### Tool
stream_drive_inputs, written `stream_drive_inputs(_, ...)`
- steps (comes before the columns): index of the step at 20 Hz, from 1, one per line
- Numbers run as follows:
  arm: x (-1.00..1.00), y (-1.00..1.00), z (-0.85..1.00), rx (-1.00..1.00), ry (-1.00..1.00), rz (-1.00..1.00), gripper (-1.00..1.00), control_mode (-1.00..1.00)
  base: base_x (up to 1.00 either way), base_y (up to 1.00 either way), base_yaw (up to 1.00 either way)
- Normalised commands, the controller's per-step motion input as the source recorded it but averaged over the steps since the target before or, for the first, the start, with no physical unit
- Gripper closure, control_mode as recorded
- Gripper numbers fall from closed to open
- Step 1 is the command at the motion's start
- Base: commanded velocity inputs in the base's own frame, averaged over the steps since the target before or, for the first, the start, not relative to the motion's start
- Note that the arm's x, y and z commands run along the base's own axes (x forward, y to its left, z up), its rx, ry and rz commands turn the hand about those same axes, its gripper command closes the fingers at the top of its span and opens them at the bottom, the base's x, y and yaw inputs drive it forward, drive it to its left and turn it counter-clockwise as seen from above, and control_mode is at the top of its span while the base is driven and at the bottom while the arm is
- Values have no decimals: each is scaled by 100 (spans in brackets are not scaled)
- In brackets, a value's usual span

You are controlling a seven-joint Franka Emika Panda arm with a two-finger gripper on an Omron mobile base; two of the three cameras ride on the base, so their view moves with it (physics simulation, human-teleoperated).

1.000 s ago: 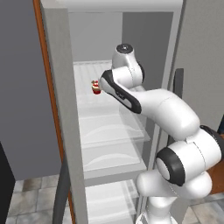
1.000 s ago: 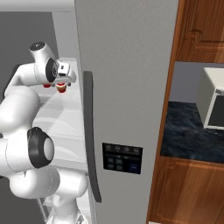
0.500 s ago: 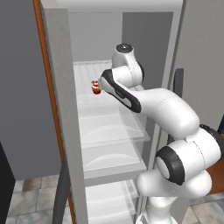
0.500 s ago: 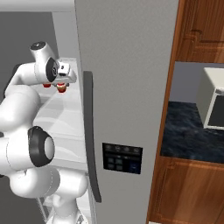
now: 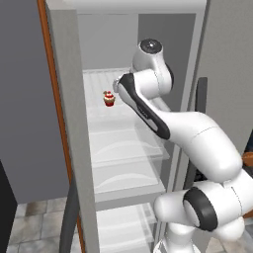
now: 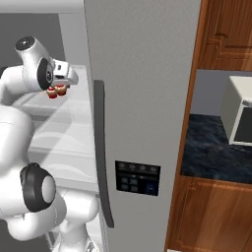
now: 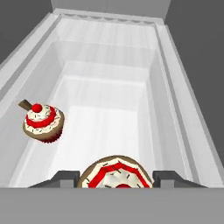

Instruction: Take the cupcakes from the fridge and place them on the empty tray on the dining counter.

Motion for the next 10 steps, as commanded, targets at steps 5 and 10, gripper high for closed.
stream_drive_inputs(5, -54, 0, 100, 1, -9, 0, 100, -100, 0, 0, 0)
stream_drive_inputs(10, -77, -3, 64, 0, 3, 0, 100, -100, 0, 0, 0)
